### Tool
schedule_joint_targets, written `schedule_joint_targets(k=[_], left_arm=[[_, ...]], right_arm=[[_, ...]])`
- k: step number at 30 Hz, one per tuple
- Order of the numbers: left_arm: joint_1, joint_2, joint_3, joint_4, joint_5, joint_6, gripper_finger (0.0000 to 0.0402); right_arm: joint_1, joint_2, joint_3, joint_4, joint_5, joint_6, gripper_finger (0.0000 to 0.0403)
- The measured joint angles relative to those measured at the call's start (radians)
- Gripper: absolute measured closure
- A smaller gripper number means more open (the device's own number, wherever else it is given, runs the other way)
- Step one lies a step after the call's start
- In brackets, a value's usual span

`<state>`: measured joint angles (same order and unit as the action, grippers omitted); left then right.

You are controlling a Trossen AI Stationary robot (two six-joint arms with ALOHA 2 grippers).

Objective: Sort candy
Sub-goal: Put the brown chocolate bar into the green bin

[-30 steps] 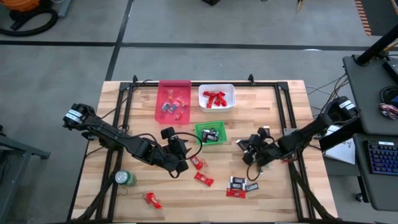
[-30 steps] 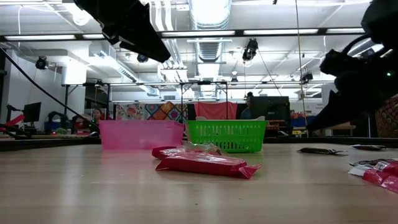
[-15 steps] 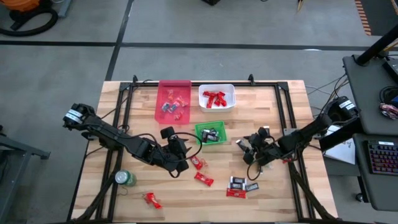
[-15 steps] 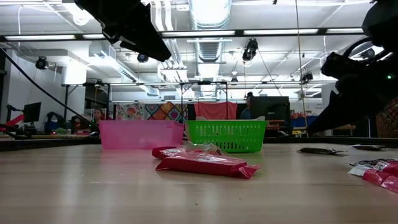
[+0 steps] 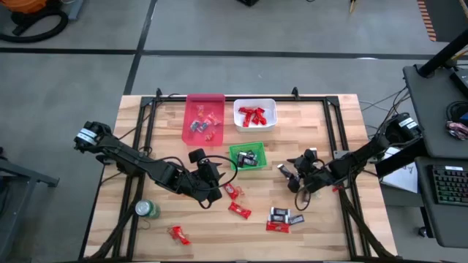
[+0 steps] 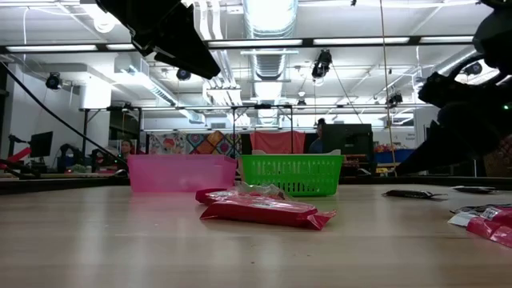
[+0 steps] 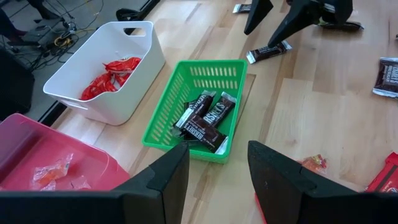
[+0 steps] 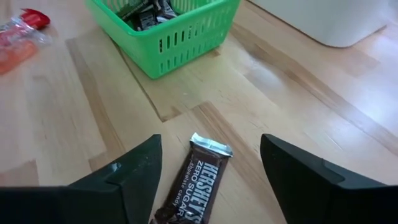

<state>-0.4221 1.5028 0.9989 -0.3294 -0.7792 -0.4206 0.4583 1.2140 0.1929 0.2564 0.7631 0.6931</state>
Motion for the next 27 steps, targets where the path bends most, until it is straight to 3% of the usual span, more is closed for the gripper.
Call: schedule_joint_targets(k=[14, 21, 27], left_arm=[[0.0, 0.0, 0.0, 0.0, -0.024, 0.0, 0.0254], [0.001, 0.0, 0.0, 0.012, -0.026, 0.007, 0.0254], [0.0, 0.0, 0.0, 0.015, -0.026, 0.007, 0.0254]], right_arm=[[0.0, 0.001, -0.036, 0.095, 0.044, -0.123, 0.0162], [-0.038, 0.001, 0.059, 0.185, 0.046, -0.315, 0.0163], [-0.065, 0.016, 0.166, 0.19, -0.048, -0.446, 0.0163]])
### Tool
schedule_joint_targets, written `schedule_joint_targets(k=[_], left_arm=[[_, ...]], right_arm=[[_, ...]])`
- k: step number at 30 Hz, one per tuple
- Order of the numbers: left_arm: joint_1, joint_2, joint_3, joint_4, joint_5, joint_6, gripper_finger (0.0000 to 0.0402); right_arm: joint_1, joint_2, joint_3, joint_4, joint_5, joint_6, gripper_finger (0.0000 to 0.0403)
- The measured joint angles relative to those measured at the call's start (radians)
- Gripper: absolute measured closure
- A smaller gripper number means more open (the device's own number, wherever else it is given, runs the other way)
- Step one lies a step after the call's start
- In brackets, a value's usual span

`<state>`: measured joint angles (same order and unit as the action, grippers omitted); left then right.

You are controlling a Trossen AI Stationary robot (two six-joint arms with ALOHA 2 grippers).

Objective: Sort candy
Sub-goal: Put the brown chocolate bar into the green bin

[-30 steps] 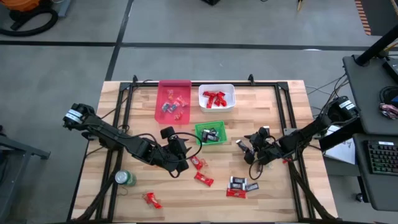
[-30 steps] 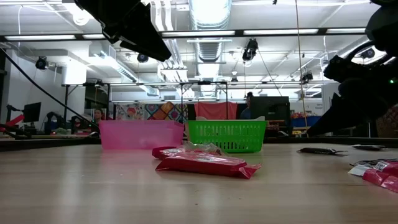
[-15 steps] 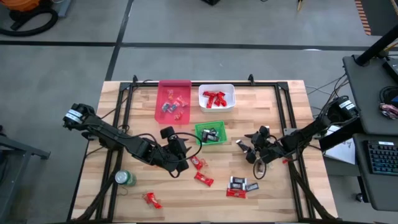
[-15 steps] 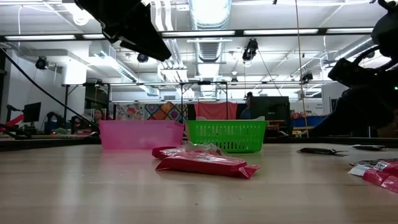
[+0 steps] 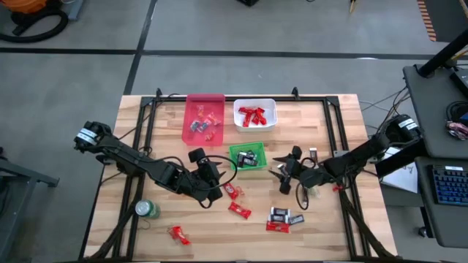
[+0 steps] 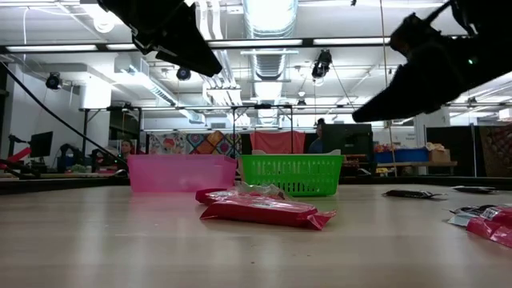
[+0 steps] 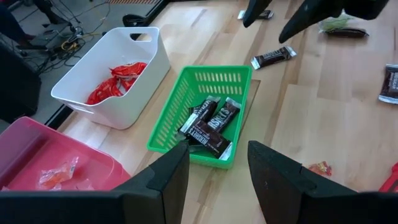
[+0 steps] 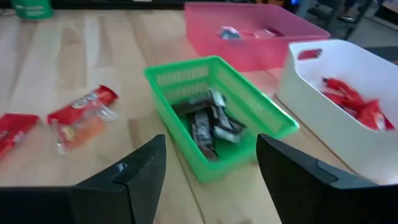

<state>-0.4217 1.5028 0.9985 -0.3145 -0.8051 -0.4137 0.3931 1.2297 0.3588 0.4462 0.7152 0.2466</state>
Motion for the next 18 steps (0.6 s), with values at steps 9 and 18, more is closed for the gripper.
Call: schedule_joint_targets(k=[9, 18], left_arm=[[0.0, 0.0, 0.0, 0.001, 0.0, 0.012, 0.0254], [-0.001, 0.0, 0.0, 0.0, 0.001, 0.011, 0.0254]], right_arm=[[0.002, 0.205, 0.067, 0.231, -0.121, -0.06, 0.0166], [0.008, 0.19, 0.035, 0.095, -0.055, 0.032, 0.0167]])
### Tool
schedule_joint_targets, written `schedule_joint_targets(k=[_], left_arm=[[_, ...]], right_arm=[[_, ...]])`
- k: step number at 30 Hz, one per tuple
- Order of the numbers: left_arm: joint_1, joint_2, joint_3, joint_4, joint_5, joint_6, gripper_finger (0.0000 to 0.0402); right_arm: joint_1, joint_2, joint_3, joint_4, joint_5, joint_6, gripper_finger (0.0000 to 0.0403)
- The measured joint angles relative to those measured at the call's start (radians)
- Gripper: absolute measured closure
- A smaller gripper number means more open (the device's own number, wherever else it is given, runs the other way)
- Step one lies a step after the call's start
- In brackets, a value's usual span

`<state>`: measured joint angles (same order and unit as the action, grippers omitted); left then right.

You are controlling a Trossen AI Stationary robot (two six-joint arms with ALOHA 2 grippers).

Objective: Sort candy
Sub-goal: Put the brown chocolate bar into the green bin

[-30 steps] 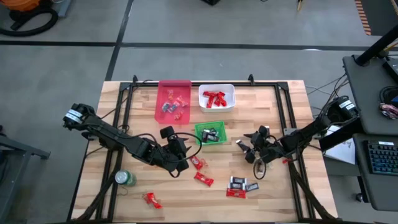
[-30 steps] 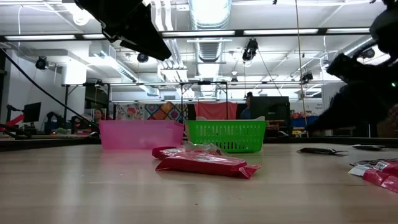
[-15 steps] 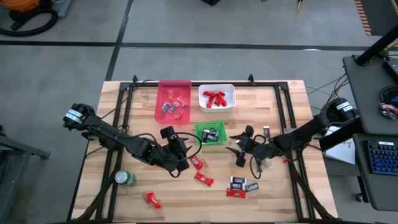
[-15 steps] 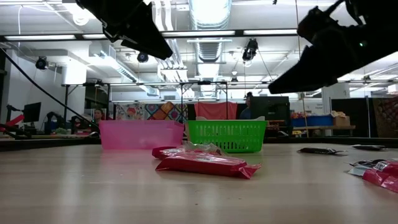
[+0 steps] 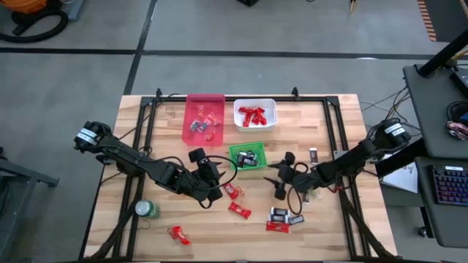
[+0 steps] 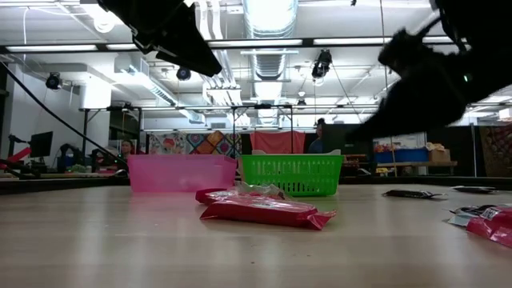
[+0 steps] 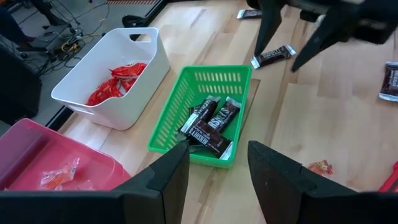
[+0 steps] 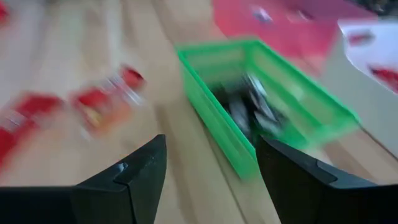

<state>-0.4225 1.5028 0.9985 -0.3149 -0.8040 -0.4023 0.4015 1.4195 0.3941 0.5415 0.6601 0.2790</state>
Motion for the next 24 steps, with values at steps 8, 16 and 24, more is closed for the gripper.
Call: schedule_joint_targets(k=[8, 16, 24], left_arm=[[0.0, 0.0, 0.0, 0.001, 0.0, 0.0, 0.0254], [0.001, 0.0, 0.0, 0.001, 0.001, 0.0, 0.0254], [0.011, 0.0, 0.0, 0.001, 0.001, 0.0, 0.0254]], right_arm=[[0.013, -0.005, -0.107, -0.144, 0.047, 0.212, 0.017], [0.013, -0.008, -0.171, -0.177, 0.074, 0.329, 0.0171], [0.013, -0.01, -0.222, -0.17, 0.082, 0.378, 0.0179]])
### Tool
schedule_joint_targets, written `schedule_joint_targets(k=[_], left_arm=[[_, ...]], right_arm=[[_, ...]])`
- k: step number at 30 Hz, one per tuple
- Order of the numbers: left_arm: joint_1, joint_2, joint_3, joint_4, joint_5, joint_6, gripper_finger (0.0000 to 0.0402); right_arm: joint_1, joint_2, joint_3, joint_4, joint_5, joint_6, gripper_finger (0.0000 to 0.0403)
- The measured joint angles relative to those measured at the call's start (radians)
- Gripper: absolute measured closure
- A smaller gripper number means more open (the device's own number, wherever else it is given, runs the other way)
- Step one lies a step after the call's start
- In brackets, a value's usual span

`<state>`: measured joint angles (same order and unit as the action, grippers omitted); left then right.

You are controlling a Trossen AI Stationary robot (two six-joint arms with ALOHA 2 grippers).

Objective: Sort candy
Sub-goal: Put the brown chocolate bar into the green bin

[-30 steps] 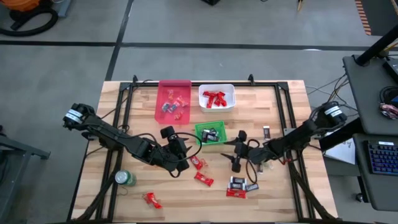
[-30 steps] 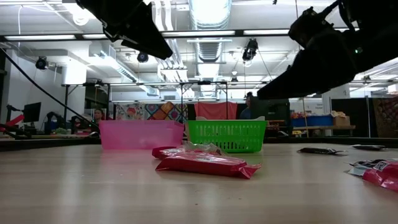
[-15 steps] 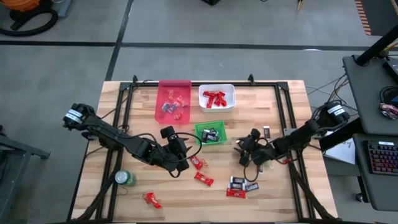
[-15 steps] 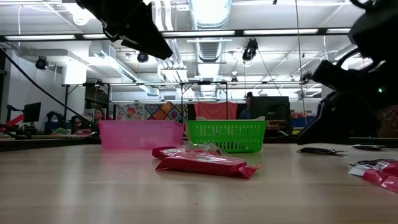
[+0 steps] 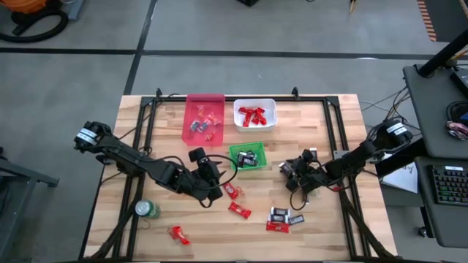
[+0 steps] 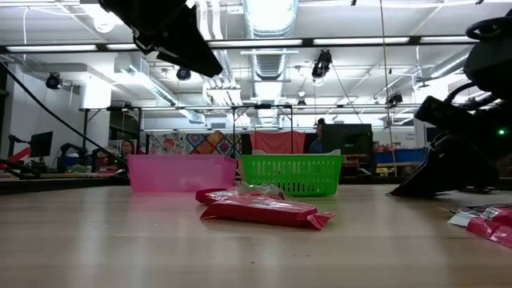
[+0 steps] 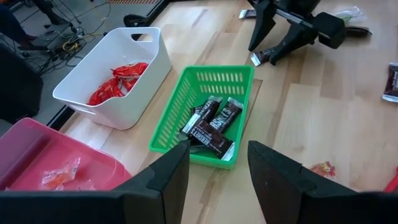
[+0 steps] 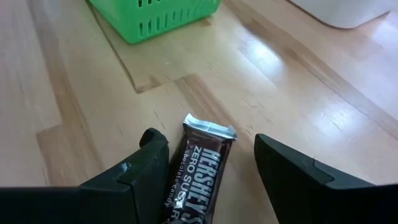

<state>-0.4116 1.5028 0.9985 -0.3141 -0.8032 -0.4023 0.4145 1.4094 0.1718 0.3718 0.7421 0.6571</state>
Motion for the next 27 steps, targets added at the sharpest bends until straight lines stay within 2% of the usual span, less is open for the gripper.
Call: schedule_joint_targets(k=[4, 14, 18, 27], left_arm=[[0.004, 0.0, 0.0, 0.0, 0.0, 0.0, 0.0254], [0.006, 0.0, 0.0, 0.0, 0.0, 0.0, 0.0254], [0.006, 0.0, 0.0, 0.0, 0.0, 0.0, 0.0254], [0.006, 0.0, 0.0, 0.0, 0.0, 0.001, 0.0254]], right_arm=[[0.0, 0.0, -0.002, 0.0, -0.021, -0.001, 0.0216], [0.0, 0.0, -0.005, 0.007, -0.035, -0.033, 0.0359], [0.0, 0.0, -0.004, 0.008, -0.035, -0.033, 0.0375], [-0.003, -0.075, 0.017, -0.012, -0.055, -0.075, 0.0378]])
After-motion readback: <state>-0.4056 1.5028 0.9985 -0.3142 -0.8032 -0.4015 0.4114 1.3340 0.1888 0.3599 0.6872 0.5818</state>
